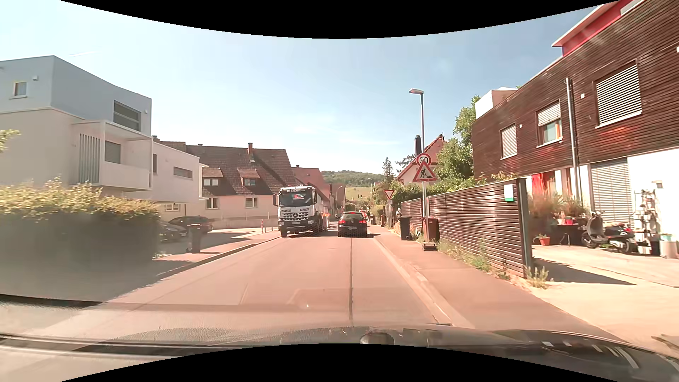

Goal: Follow the waypoints while adhering to traffic rules and regulations

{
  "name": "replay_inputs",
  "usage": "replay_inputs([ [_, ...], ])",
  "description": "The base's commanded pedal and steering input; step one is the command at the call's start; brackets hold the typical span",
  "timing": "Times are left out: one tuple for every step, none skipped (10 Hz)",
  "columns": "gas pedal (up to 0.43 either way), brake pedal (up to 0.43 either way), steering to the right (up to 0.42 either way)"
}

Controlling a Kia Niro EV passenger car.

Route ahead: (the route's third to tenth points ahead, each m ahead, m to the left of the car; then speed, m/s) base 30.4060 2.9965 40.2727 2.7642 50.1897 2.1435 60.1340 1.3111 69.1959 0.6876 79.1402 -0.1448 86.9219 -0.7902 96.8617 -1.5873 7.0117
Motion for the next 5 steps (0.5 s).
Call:
replay_inputs([
  [0.079,0.0,-0.001],
  [0.079,0.0,-0.001],
  [0.079,0.0,-0.001],
  [0.079,0.0,-0.001],
  [0.079,0.0,-0.001],
])
